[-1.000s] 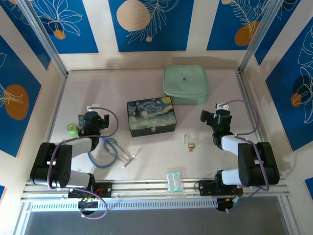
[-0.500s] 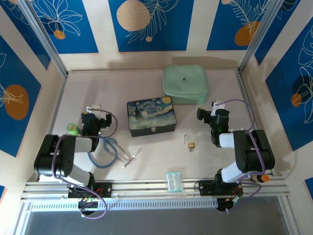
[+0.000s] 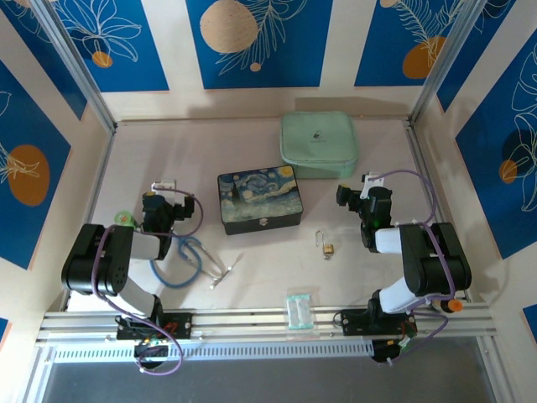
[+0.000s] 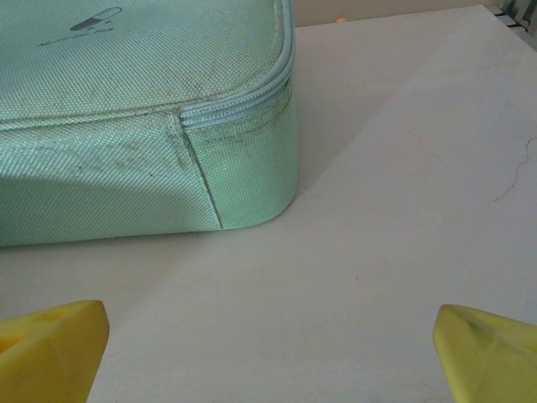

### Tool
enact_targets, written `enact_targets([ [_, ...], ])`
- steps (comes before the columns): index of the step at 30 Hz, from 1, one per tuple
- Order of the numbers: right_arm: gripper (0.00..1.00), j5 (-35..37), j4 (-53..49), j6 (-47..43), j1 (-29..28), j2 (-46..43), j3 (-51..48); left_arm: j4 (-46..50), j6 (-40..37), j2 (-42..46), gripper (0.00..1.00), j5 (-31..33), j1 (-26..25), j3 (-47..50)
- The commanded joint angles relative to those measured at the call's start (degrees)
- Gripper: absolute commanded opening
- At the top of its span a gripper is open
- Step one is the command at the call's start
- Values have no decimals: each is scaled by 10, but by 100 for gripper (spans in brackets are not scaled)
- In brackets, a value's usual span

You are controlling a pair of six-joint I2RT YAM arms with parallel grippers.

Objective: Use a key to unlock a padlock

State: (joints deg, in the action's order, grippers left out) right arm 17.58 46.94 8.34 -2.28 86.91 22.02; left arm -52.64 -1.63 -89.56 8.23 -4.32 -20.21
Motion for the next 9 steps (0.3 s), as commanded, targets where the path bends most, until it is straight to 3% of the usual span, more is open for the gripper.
enact_targets([
  [1, 99, 5, 18, -4, -1, 4, 8, -26, -3, -2, 100, 10, -5, -7],
  [9, 99, -16, 14, -11, 0, 3, 11, -25, -4, -2, 100, 14, -6, -7],
])
